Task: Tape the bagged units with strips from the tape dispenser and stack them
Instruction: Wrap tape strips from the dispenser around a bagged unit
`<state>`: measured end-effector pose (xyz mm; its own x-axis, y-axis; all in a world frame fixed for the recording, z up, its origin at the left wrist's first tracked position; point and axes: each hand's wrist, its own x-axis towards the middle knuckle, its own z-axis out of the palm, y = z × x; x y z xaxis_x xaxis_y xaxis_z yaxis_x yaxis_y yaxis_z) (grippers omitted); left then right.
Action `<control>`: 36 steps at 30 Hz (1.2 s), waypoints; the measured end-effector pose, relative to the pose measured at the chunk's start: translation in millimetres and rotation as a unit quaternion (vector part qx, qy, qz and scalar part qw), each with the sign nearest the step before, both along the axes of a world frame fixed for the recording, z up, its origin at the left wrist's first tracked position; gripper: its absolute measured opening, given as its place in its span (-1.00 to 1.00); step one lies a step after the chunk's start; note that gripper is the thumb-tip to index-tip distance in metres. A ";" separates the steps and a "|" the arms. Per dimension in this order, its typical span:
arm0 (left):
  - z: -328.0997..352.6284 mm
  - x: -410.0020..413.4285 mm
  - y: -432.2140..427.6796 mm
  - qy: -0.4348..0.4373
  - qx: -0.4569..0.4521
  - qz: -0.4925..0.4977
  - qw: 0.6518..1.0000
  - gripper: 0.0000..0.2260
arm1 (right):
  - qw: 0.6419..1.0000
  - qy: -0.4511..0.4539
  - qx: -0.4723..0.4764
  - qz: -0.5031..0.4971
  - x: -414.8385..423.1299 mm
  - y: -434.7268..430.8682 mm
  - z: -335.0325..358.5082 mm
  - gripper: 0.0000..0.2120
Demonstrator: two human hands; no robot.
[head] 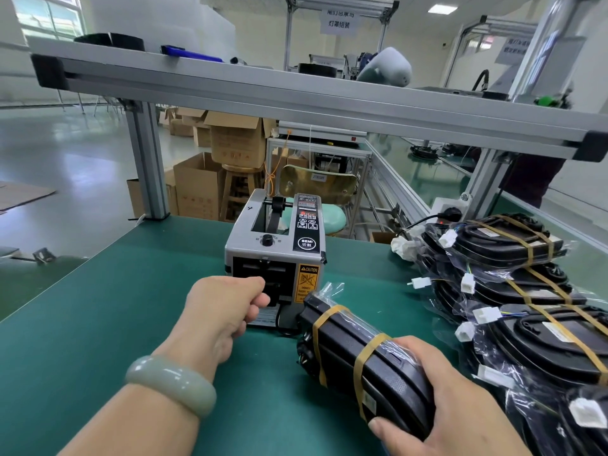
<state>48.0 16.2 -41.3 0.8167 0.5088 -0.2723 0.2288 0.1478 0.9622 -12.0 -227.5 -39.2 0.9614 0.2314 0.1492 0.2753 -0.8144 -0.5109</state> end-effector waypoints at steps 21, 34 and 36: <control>-0.5 15.7 -6.1 0.010 -0.055 0.054 0.997 -0.87 | 1.000 -0.006 -0.003 0.009 -1.1 1.0 0.9 -0.34; 3.8 -5.9 -15.3 -0.012 -0.047 0.015 0.999 -0.84 | 0.999 -0.040 0.024 0.025 -2.4 1.7 -5.7 -0.23; 7.6 -23.8 -15.9 -0.033 -0.057 -0.056 0.996 -0.84 | 0.998 -0.050 0.029 0.025 -2.8 1.2 -11.0 -0.24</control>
